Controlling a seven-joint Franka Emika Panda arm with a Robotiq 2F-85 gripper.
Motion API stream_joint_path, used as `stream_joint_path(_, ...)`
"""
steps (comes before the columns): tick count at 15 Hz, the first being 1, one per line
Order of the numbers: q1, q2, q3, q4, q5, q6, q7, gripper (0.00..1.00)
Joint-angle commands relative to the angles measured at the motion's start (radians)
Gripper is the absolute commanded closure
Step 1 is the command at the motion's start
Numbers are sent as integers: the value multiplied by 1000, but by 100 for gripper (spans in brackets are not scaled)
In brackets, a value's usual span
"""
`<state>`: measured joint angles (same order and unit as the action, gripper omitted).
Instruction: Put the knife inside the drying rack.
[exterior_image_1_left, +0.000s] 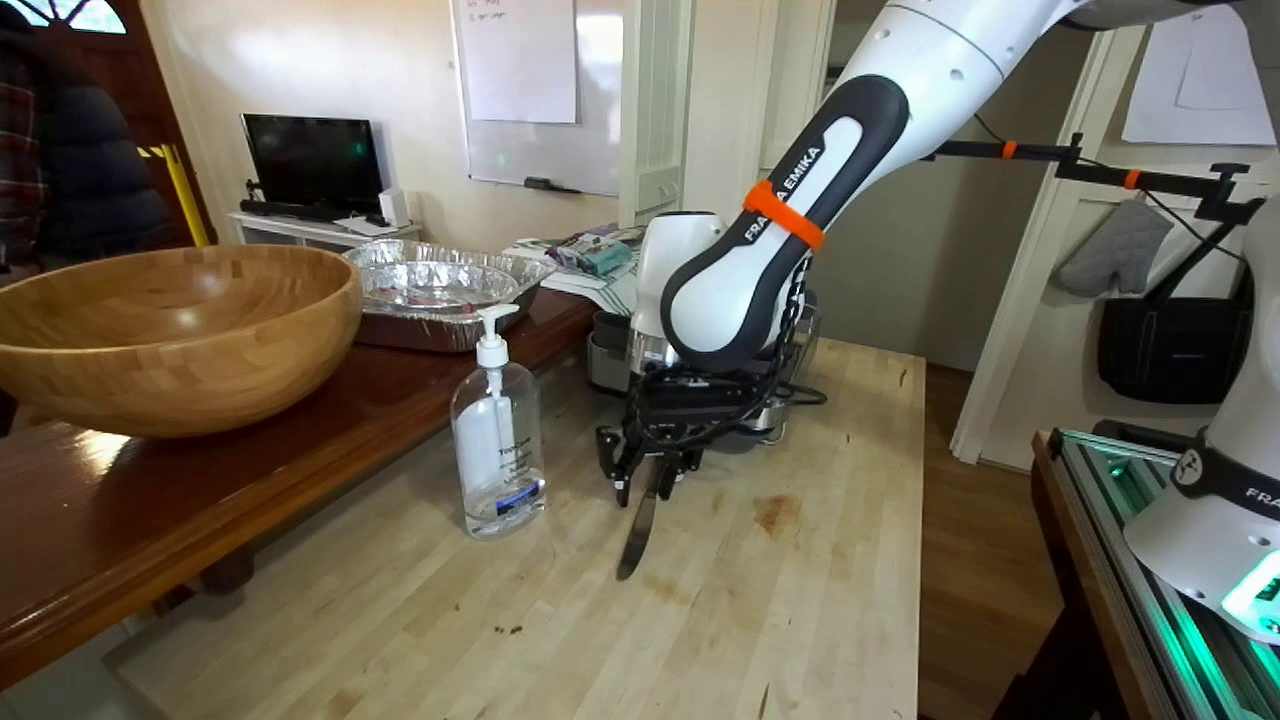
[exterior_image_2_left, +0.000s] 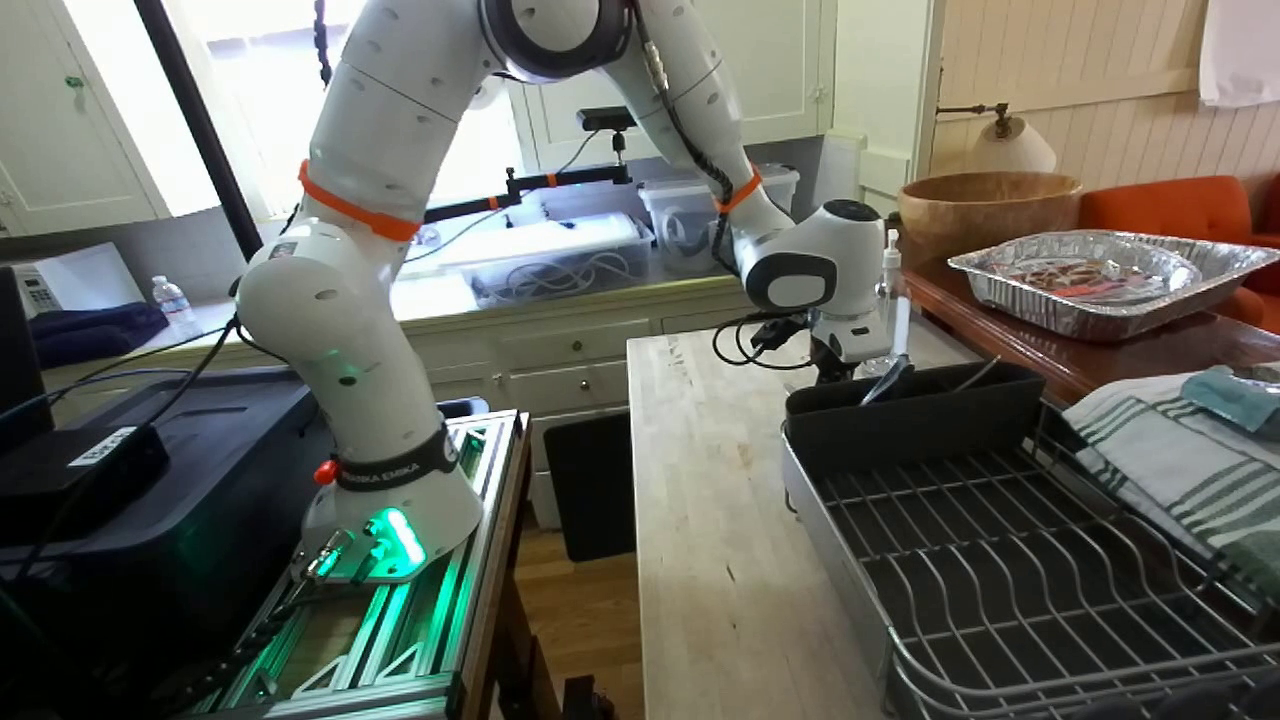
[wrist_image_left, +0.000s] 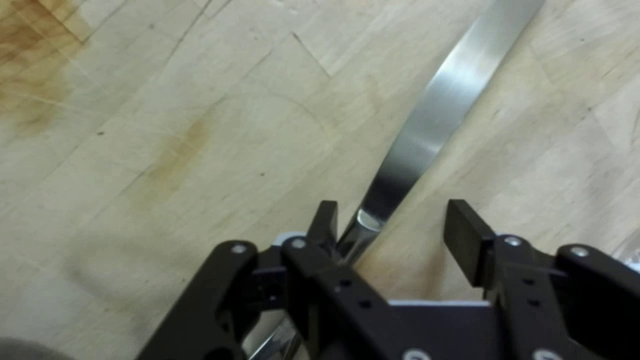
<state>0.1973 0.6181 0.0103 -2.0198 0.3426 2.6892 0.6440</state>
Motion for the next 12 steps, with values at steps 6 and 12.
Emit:
stream_joint_path(6,14,25,-7,27,-20,2,18,97)
stream_joint_path(12,-9,2,43,17,3,17,-44,95)
